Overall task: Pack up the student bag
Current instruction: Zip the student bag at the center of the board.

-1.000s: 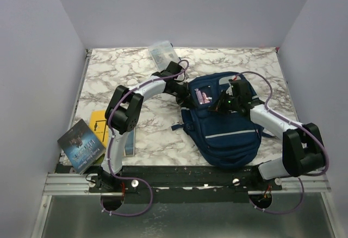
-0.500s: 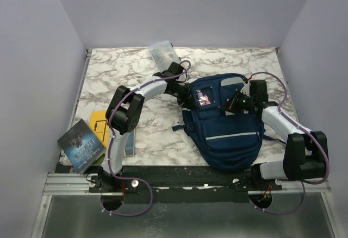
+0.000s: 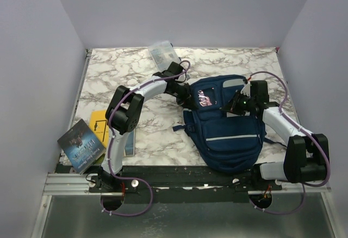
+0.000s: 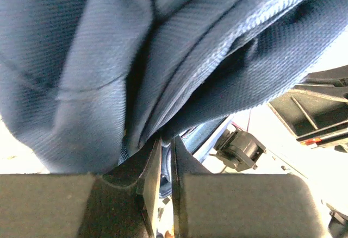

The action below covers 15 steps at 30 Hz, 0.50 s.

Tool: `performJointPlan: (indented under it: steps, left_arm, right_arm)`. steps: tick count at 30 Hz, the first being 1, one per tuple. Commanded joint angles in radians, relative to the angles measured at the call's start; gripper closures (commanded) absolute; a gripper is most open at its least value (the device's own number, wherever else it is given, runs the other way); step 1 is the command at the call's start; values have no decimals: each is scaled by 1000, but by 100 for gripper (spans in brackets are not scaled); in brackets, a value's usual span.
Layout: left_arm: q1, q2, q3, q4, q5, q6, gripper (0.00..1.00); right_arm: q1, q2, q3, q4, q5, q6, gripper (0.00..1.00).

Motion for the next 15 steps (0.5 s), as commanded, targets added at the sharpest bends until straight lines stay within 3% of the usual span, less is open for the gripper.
performJointPlan:
  steps: [1, 15]
  left_arm:
    - [30, -46, 21, -47, -61, 33, 85]
    - [30, -55, 21, -48, -71, 45, 60]
  right_arm:
    - [-27, -21, -3, -101, 92, -59, 90]
    - [-21, -45, 21, -137, 148, -77, 61]
